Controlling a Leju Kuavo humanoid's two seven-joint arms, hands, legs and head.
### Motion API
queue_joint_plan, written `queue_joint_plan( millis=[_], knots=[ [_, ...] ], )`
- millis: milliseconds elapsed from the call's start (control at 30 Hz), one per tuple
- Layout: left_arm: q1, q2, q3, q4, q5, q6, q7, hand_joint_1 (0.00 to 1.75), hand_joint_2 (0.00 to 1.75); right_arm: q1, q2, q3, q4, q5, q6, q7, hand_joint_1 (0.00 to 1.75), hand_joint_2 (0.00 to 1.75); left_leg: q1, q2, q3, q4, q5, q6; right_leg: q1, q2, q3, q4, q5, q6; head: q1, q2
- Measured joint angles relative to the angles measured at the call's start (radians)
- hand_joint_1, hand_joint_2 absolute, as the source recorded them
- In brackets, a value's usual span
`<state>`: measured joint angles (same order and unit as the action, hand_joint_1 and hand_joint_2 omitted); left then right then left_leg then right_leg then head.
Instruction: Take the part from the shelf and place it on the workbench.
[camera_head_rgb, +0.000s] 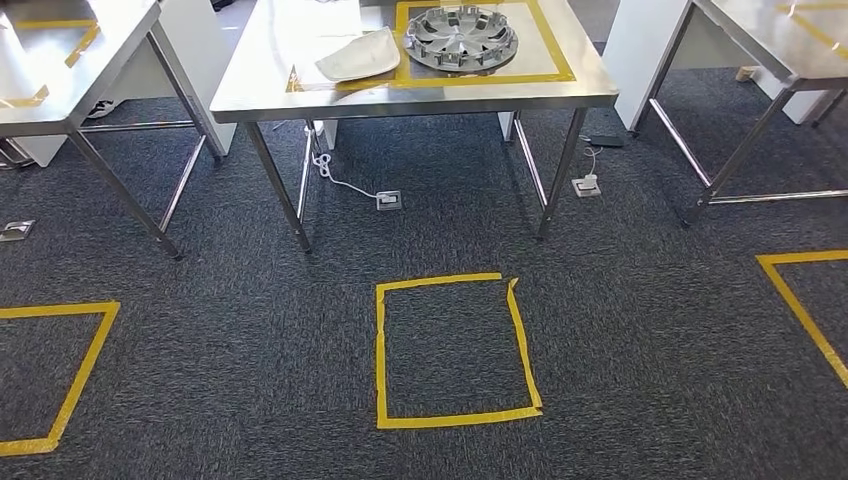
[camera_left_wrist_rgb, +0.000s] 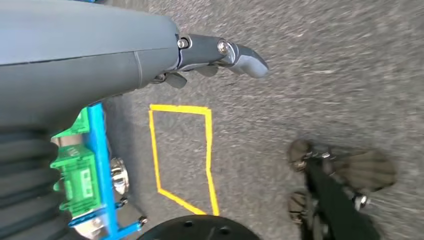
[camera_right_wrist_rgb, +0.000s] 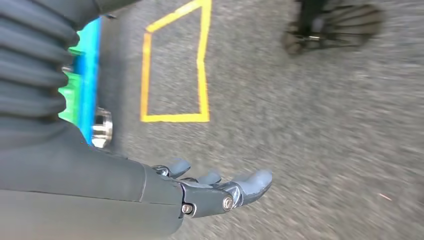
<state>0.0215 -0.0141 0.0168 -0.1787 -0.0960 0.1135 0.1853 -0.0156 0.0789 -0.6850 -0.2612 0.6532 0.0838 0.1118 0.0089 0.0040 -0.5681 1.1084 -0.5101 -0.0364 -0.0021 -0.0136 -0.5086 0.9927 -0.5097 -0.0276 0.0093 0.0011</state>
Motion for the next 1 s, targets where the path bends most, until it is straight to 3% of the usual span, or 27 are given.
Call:
queue_joint_plan(
  millis=[33, 100, 233, 467, 600, 833, 1000],
  knots=[
    [0.012, 0.0, 0.0, 0.001, 0.003, -0.003, -0.007, 0.0, 1.75, -0.002, -0.003, 0.023, -0.014, -0.023, -0.003, -0.004, 0.0, 1.75, -0.001, -0.001, 0.035, -0.055, 0.011, 0.006, 0.0, 0.0, -0.002, 0.003, 0.001, 0.005, 0.0, 0.0],
    [0.031, 0.0, 0.0, 0.002, 0.01, -0.011, -0.021, 0.0, 1.75, -0.003, -0.009, 0.071, -0.037, -0.072, -0.009, -0.013, 0.0, 1.75, -0.005, -0.003, 0.056, -0.097, 0.009, 0.022, 0.002, -0.001, -0.007, 0.007, 0.003, 0.016, 0.0, 0.0],
    [0.06, 0.0, 0.0, -0.012, 0.024, -0.029, -0.05, 0.0, 1.75, 0.013, -0.022, 0.171, -0.066, -0.174, -0.021, -0.03, 0.0, 1.75, -0.007, -0.003, 0.046, -0.103, 0.015, 0.034, 0.006, 0.0, -0.013, 0.005, 0.01, -0.002, 0.001, 0.0],
    [0.082, 0.001, 0.0, -0.073, 0.051, -0.06, -0.101, 0.0, 1.75, 0.074, -0.04, 0.353, -0.087, -0.353, -0.043, -0.061, 0.0, 1.75, -0.012, 0.0, 0.035, -0.098, 0.02, 0.048, 0.001, 0.0, -0.018, -0.002, 0.023, 0.023, 0.002, 0.0],
    [0.097, 0.002, 0.0, -0.114, 0.065, -0.076, -0.129, 0.0, 0.0, 0.11, -0.048, 0.453, -0.094, -0.455, -0.055, -0.078, 0.0, 0.0, -0.013, 0.0, 0.032, -0.097, 0.021, 0.051, 0.0, 0.0, -0.021, -0.002, 0.026, 0.034, 0.001, 0.0],
    [0.119, 0.003, 0.0, -0.174, 0.09, -0.104, -0.177, 0.0, 0.0, 0.154, -0.063, 0.599, -0.104, -0.623, -0.076, -0.107, 0.0, 0.0, -0.012, 0.0, 0.032, -0.097, 0.022, 0.049, 0.002, 0.0, -0.023, -0.001, 0.026, 0.035, 0.001, 0.0],
    [0.122, 0.003, 0.0, -0.19, 0.094, -0.108, -0.183, 0.0, 0.0, 0.163, -0.067, 0.638, -0.106, -0.646, -0.078, -0.111, 0.0, 0.0, -0.011, 0.0, 0.031, -0.098, 0.023, 0.048, 0.003, 0.0, -0.023, 0.0, 0.026, 0.034, 0.001, 0.0]
  ],
)
